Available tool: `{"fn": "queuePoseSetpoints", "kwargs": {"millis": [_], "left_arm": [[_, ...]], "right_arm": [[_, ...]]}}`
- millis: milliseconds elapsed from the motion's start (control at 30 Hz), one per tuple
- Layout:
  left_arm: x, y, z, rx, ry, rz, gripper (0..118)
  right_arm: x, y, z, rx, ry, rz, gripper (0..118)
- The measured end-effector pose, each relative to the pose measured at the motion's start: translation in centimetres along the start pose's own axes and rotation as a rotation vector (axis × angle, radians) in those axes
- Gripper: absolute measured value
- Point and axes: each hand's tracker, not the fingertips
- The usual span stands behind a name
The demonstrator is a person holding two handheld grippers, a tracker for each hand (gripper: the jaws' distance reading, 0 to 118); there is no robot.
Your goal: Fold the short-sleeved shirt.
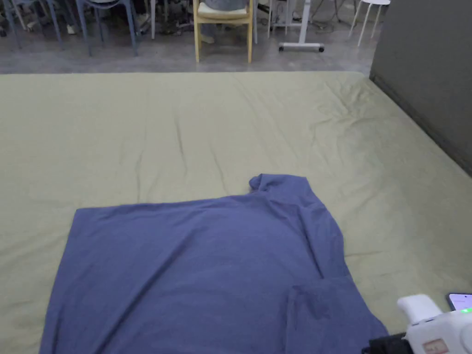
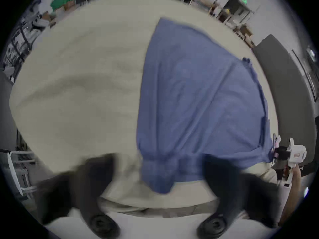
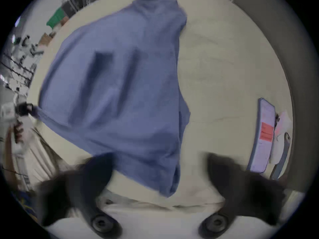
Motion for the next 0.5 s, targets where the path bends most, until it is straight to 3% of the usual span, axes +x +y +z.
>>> {"fn": "queuePoseSetpoints", "kwargs": {"millis": [33, 167, 200, 233, 267, 300, 333, 367, 400, 500], "left_arm": [[0.9, 0.2, 3.3, 0.165, -0.059, 0.021, 118], [1.9, -0.8, 7.3, 0.226, -0.113, 0.114, 118], [2.2, -1.0, 7.5, 0.197, -0.107, 0.104, 116], [2.7, -1.6, 7.5, 0.138, -0.100, 0.092, 113], [3.9, -2.3, 7.3, 0.123, -0.083, 0.076, 106], [5.0, -2.8, 7.1, 0.130, -0.040, 0.046, 97], [5.8, -3.3, 6.6, 0.155, 0.027, -0.023, 45], [6.3, -3.7, 6.1, 0.134, 0.071, -0.045, 0], [5.6, -3.9, 5.0, 0.079, 0.078, -0.067, 0], [3.7, -4.2, 3.1, 0.062, 0.033, -0.005, 0]], "right_arm": [[-0.2, 0.4, 3.9, 0.174, 0.042, -0.041, 117], [-3.5, -0.2, 9.0, 0.384, 0.141, -0.146, 117], [-4.3, -0.4, 9.7, 0.407, 0.158, -0.149, 102], [-4.2, -1.0, 7.8, 0.382, 0.169, -0.108, 102], [-4.7, -1.5, 7.1, 0.385, 0.140, -0.106, 91], [-5.4, -1.8, 6.8, 0.397, 0.088, -0.090, 78], [-6.3, -2.0, 5.8, 0.387, 0.007, -0.048, 22], [-6.9, -2.5, 5.0, 0.376, -0.042, -0.034, 2], [-8.4, -2.1, 4.9, 0.339, -0.064, 0.014, 2], [-9.1, -2.6, 3.4, 0.288, -0.006, 0.005, 2]]}}
